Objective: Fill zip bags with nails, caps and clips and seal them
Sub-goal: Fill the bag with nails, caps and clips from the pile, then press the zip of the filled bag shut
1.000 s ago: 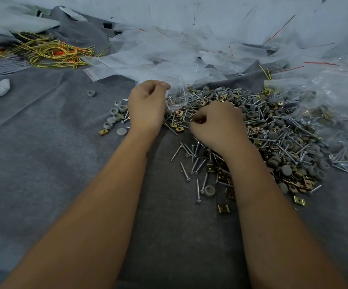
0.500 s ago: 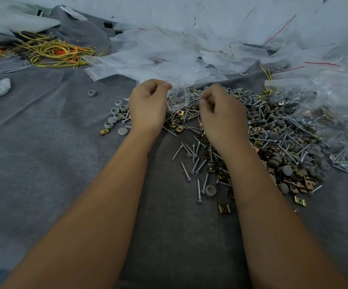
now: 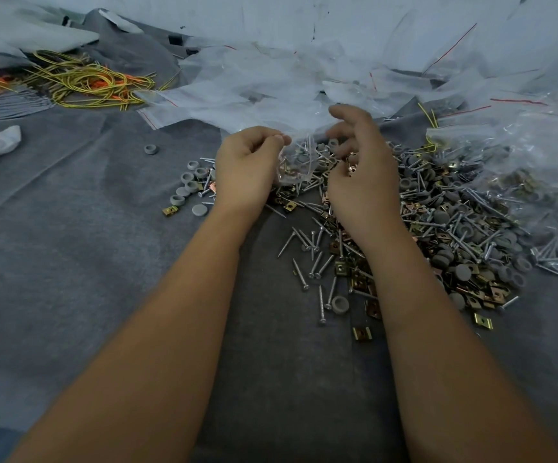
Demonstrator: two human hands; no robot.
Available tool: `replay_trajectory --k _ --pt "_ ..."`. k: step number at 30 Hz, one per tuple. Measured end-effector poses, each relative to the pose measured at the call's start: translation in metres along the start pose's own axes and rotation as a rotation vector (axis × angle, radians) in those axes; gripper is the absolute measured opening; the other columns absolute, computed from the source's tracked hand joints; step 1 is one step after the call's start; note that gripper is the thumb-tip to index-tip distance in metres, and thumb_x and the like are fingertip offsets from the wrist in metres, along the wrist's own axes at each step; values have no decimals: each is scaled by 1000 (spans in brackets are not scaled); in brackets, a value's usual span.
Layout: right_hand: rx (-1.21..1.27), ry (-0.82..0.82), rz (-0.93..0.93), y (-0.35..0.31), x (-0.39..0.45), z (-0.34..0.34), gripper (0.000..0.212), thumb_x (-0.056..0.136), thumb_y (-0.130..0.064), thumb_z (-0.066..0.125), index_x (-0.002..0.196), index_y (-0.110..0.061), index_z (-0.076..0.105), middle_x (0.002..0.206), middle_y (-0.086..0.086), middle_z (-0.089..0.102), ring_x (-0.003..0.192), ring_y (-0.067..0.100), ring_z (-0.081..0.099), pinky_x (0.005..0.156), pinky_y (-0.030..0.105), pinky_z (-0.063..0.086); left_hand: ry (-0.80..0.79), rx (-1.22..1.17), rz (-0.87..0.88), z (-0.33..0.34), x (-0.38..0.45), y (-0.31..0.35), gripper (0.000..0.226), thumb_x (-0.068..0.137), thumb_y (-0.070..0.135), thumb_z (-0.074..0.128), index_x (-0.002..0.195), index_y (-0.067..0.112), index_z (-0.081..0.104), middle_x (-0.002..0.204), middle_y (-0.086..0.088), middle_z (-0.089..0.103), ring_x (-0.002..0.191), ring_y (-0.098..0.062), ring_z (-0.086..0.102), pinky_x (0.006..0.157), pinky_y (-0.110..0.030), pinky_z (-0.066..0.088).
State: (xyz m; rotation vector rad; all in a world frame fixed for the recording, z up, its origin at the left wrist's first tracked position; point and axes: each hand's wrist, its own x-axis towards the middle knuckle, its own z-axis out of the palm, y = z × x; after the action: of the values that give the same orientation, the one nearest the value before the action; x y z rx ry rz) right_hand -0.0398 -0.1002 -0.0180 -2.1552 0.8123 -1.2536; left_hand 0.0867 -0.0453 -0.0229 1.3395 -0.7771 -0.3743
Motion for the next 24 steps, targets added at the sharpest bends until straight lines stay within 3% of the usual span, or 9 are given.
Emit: replay_trajectory --k 3,7,9,12,14,16,18,21,24 --pt "275 -139 119 -3 2 -2 66 80 12 53 126 -35 52 122 -8 62 107 -3 58 69 7 44 -127 -91 -8 -2 1 3 24 90 3 56 74 11 72 45 1 51 37 -8 37 42 -18 29" --pt "472 -193 208 -2 6 -5 27 85 1 65 106 -15 70 96 -1 74 91 8 69 76 18 51 -384 -200 -90 -5 -2 7 35 83 13 56 50 19 64 38 1 37 37 -15 26 46 -32 18" --pt "524 -198 244 -2 6 -7 11 87 -15 67 95 -14 74 86 -1 74 83 12 69 75 25 52 -433 -267 -199 -5 -1 6 35 80 16 54 45 18 61 44 -1 37 43 -21 29 54 -35 20" --pt "568 -235 280 1 9 -11 29 83 -38 59 86 -13 75 91 15 72 89 32 65 87 44 47 -381 -448 -414 -5 1 8 16 68 19 61 75 7 68 95 -13 41 88 -33 32 81 -43 25" --pt "593 -263 273 -1 9 -12 27 80 -29 59 92 -8 73 94 19 71 91 36 64 86 43 48 -353 -487 -480 -7 1 7 39 68 19 59 100 -5 63 108 -23 46 96 -34 33 85 -45 26" --pt "566 -212 268 -2 8 -12 12 82 -14 66 91 -9 71 81 5 73 76 17 69 72 27 53 -347 -517 -469 -5 1 9 40 76 21 54 104 -5 66 108 -25 55 89 -32 42 79 -41 32" --pt "531 -99 274 -2 6 -12 3 86 -6 68 87 -8 69 70 -2 71 66 7 66 63 17 51 -325 -538 -433 -3 2 9 34 81 28 51 97 4 69 100 -16 66 82 -29 57 70 -35 43" --pt "595 129 379 0 7 -14 5 91 -6 64 89 -8 68 71 -1 71 65 6 66 59 16 51 -331 -536 -364 -2 5 5 35 95 36 43 101 11 66 91 -5 65 78 -17 61 66 -29 52" --pt "740 266 486 3 9 -18 8 93 -8 63 87 -13 66 71 -3 72 68 8 67 58 20 53 -401 -364 -276 2 3 2 29 96 37 46 100 17 68 91 4 67 79 -9 61 76 -26 48"
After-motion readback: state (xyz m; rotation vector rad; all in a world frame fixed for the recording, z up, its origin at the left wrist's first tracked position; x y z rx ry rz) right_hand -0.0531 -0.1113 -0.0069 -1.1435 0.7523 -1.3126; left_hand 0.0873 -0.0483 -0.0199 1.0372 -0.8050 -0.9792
